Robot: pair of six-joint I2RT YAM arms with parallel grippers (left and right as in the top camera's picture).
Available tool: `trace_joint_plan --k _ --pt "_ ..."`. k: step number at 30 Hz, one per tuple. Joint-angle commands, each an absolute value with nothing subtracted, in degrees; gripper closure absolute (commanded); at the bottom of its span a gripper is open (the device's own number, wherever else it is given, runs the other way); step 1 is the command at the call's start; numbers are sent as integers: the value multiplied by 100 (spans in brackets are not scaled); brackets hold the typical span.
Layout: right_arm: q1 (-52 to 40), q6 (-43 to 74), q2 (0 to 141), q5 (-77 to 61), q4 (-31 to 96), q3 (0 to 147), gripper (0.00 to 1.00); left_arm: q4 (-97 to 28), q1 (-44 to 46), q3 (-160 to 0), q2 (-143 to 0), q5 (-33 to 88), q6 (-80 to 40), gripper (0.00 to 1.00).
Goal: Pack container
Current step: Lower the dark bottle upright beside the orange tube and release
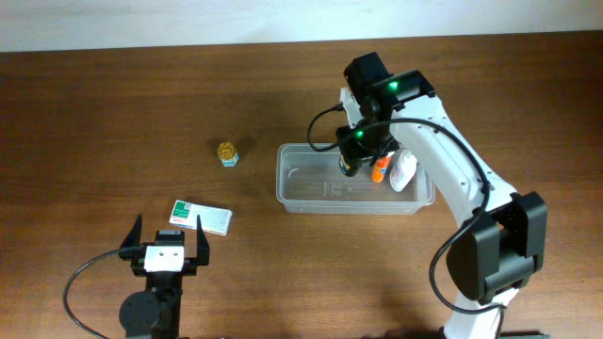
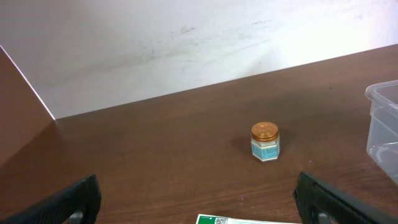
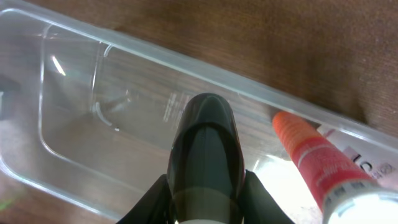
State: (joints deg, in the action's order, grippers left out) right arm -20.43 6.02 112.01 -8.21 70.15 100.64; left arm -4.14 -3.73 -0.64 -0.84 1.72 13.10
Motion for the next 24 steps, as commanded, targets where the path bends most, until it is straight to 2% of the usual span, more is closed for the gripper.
trace_joint_plan --k 1,24 --pt "-2071 650 11334 -679 6997 10049 74 -456 -403 -54 -40 220 1380 0" --pt "-2071 646 11496 -381 6829 9653 73 -456 -403 -54 -40 220 1380 0"
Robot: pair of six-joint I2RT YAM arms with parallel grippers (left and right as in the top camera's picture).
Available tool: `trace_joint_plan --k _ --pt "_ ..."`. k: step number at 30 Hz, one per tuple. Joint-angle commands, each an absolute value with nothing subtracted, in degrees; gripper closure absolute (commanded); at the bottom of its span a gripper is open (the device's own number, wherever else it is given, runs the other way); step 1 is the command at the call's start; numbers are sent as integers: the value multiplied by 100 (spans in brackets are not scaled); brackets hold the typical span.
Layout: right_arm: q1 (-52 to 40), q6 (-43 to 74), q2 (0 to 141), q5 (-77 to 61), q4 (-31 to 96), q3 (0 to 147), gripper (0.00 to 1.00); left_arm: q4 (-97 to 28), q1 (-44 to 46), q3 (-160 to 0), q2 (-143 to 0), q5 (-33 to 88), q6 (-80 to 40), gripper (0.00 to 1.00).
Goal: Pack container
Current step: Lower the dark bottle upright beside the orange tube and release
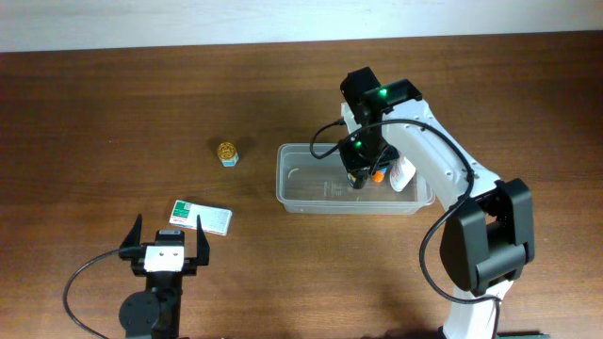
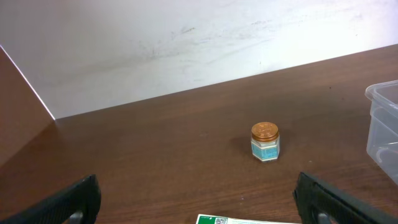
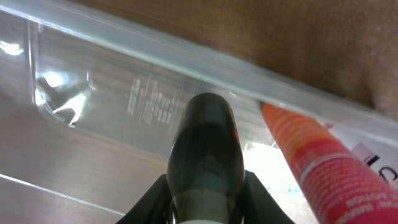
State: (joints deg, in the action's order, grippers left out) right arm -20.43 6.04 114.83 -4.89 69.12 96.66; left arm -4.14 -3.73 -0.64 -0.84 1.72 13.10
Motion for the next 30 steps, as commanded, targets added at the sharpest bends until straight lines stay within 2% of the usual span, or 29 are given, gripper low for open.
trace_joint_plan --k 1,24,25,30 --pt "-2071 646 11496 -381 6803 9653 73 -454 -403 -54 -40 220 1380 0" --pt "-2053 644 11867 -373 6740 9653 71 -454 -403 -54 -40 220 1380 0" --pt "-2053 626 11867 -375 6740 9653 68 -454 -403 -54 -40 220 1380 0" --pt "-2051 628 11867 -351 6726 9653 66 -456 -403 -54 -40 220 1380 0"
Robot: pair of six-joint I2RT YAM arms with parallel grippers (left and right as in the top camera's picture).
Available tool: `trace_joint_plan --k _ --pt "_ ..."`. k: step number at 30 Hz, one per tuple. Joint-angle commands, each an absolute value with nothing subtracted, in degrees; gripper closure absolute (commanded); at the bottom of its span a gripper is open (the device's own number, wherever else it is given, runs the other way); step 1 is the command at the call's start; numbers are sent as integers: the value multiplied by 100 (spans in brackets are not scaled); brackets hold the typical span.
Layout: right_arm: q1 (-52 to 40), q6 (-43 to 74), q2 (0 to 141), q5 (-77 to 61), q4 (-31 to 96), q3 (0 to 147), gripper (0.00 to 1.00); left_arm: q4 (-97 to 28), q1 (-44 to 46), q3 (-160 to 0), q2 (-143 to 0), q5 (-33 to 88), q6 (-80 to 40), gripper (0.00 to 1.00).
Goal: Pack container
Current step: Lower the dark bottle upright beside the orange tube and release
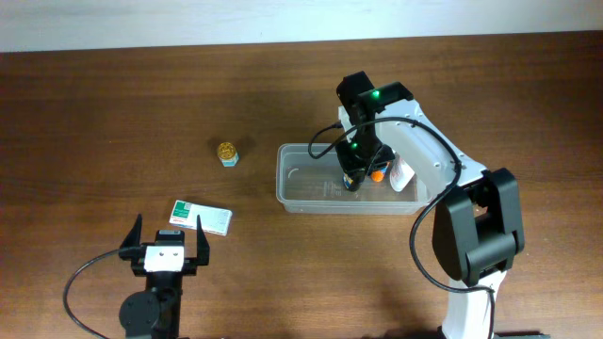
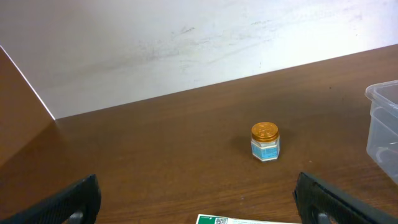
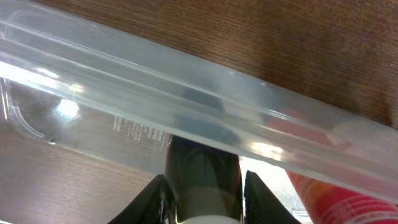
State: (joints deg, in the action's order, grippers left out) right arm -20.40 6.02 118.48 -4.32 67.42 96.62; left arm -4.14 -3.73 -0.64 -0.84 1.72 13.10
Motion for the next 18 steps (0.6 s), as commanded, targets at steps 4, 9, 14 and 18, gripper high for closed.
trace_joint_plan --k 4,9,14,18 --pt "-2051 628 11867 -327 6724 9653 62 -456 -403 -54 -40 220 1380 0" --pt "-2051 628 11865 -314 6768 9708 61 -454 -403 -54 -40 220 1380 0" --pt "-2051 631 11865 -316 7085 10042 60 -456 -403 -54 -40 220 1380 0" --pt "-2053 628 11865 -316 7424 10460 60 -454 -403 -54 -40 220 1380 0"
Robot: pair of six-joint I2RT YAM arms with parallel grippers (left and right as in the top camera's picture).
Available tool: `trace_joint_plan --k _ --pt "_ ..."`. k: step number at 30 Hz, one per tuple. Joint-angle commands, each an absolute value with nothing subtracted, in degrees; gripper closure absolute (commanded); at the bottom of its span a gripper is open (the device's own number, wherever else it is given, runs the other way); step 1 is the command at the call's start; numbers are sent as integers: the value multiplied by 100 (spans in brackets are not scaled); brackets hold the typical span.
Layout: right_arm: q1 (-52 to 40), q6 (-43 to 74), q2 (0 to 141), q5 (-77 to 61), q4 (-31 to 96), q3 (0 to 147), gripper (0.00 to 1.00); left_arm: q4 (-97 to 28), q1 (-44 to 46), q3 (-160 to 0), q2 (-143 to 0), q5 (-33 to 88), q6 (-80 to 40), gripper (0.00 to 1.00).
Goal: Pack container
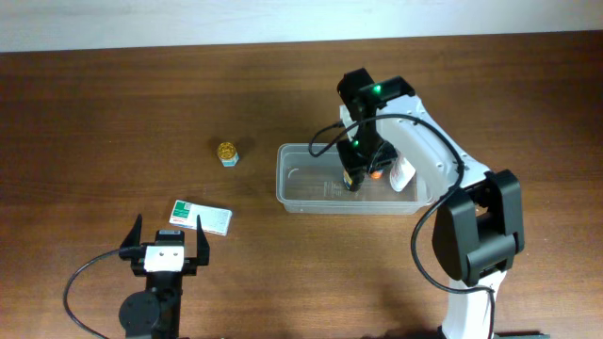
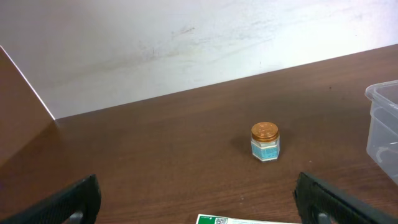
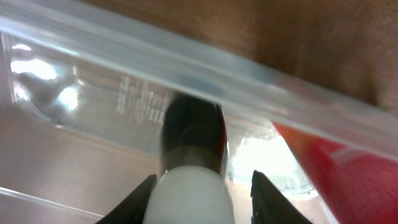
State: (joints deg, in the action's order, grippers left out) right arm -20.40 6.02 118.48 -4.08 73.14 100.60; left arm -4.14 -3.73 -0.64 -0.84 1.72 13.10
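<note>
A clear plastic container [image 1: 301,193] lies at mid-table. My right gripper [image 1: 356,168] reaches down inside it, near its back wall [image 3: 124,50]. Between its fingers stands a bottle with a black cap and white body [image 3: 193,162]. The right gripper [image 3: 202,199] is open, with a gap showing between the bottle and the right finger. An orange-capped white tube [image 1: 396,172] lies in the container's right end and is also seen as the orange tube [image 3: 336,168]. My left gripper [image 1: 168,240] rests open near the front edge, holding nothing.
A small jar with a gold lid [image 1: 226,153] stands left of the container and shows as the jar [image 2: 265,141]. A green-and-white box [image 1: 201,216] lies just ahead of the left gripper [image 2: 199,199]. The container's corner [image 2: 382,124] shows at the right.
The right gripper's fingers have spread a little and more of the bottle's white body shows between them. The bottle sits low in the container beside the orange tube. The left arm is unchanged.
The right gripper held the black-capped bottle above the open container beside the tube. It was then lower, close to the container floor, then down behind the container wall. Now the fingers are apart around the bottle inside. The left gripper stayed still and open throughout.
</note>
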Motion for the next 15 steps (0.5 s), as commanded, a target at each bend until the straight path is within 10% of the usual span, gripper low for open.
trace_joint_plan --k 1,15 --pt "-2060 628 11863 -318 7489 10571 60 -456 -403 -54 -40 220 1380 0" --pt "-2001 -93 11854 -915 8490 12831 49 -454 -403 -54 -40 220 1380 0"
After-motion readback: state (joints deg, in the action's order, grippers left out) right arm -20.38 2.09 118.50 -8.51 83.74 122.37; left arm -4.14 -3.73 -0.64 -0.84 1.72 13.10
